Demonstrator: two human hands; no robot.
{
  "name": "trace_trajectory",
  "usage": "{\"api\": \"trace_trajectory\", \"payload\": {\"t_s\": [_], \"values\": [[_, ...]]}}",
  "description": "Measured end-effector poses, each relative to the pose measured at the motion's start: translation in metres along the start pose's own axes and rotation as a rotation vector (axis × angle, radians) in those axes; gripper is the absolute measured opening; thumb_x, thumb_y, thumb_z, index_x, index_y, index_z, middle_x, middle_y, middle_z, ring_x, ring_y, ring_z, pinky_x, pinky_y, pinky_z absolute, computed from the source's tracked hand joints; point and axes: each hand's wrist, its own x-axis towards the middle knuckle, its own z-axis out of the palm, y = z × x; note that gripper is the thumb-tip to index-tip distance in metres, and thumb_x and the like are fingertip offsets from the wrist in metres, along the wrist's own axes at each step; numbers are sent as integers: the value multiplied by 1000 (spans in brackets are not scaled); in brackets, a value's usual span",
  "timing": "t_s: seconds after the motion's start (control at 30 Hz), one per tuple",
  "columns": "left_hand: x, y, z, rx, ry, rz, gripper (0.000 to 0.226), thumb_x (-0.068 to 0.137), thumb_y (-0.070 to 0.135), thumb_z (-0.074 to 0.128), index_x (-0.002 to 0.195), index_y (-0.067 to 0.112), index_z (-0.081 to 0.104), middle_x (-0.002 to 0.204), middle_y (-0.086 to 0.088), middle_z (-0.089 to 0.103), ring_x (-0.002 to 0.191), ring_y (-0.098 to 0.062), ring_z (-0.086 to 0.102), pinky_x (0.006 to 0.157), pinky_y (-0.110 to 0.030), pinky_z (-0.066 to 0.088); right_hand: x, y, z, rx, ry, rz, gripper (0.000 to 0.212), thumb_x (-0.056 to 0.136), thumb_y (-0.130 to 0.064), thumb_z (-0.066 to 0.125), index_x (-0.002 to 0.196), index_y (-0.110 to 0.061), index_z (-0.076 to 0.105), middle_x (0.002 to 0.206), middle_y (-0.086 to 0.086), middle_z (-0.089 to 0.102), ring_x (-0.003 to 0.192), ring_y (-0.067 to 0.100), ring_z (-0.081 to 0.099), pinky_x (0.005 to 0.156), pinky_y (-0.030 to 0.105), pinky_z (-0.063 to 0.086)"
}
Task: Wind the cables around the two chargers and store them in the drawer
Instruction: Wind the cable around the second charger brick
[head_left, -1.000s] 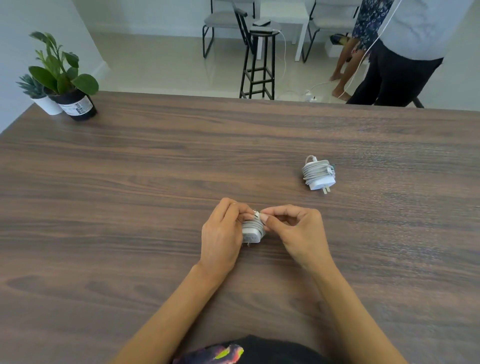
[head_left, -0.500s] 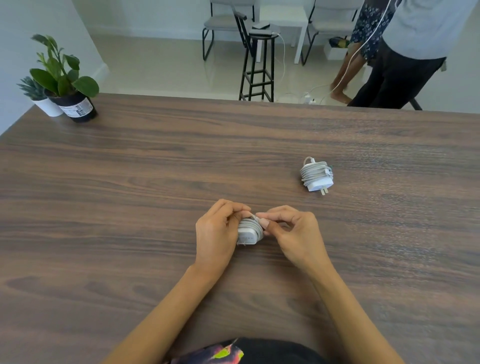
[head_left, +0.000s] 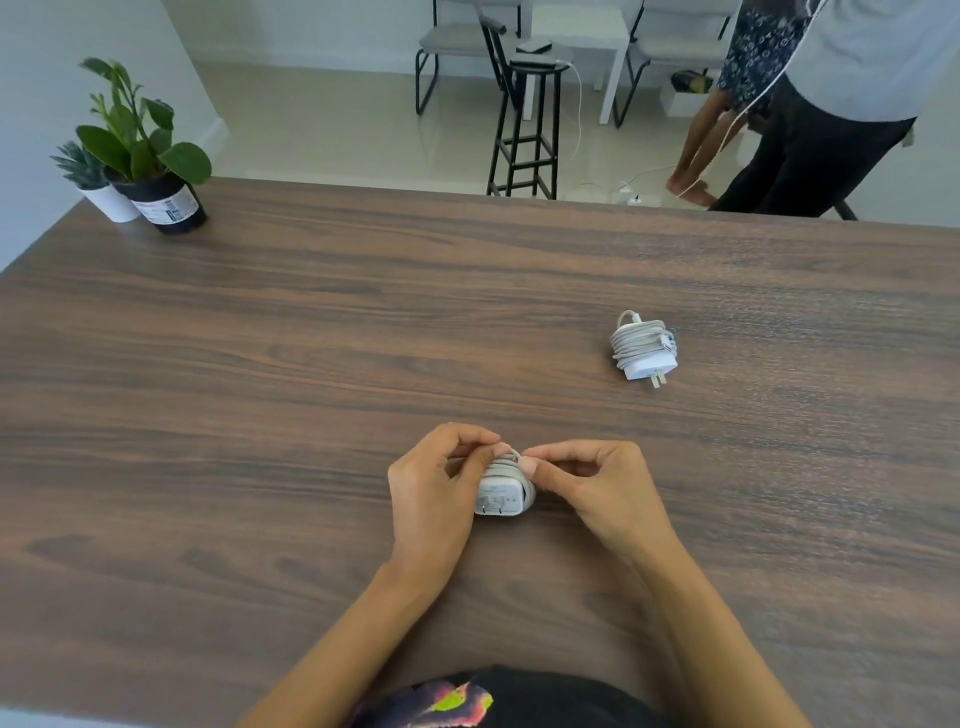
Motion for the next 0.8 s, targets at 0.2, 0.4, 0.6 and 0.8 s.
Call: {"api": "trace_trajectory", "payload": {"t_s": [0.2, 0.4, 0.6, 0.8], "values": [[-11, -8, -6, 86, -5, 196, 24, 80, -4, 68, 85, 20, 70, 84, 10, 71, 82, -6, 68, 76, -21, 53, -5, -3, 0, -125, -2, -61, 3, 74, -19, 79, 77, -20, 77, 73, -2, 75, 72, 15, 70, 70, 24, 56], [-19, -15, -14, 202, -22, 424, 10, 81, -3, 66, 88, 1, 71, 94, -2, 70, 91, -2, 64, 85, -14, 49, -19, 1, 5, -228, 45, -255, 12, 75, -12, 77, 75, -24, 77, 78, -17, 72, 71, -1, 66, 64, 7, 46], [-33, -19, -29, 232, -127, 495, 19, 88, 11, 59, 101, 2, 70, 114, -3, 65, 109, -4, 60, 97, -17, 45, -33, 10, 7, -268, 73, -402, 13, 77, -10, 75, 82, -21, 76, 84, -16, 71, 78, 0, 68, 68, 10, 51], [-49, -22, -42, 280, -84, 494, 21, 83, 12, 68, 103, 7, 72, 117, -3, 64, 107, -5, 60, 96, -15, 45, -38, 16, 13, -274, 67, -458, 15, 75, -9, 77, 82, -22, 78, 83, -15, 70, 80, 0, 67, 71, 8, 48]]}}
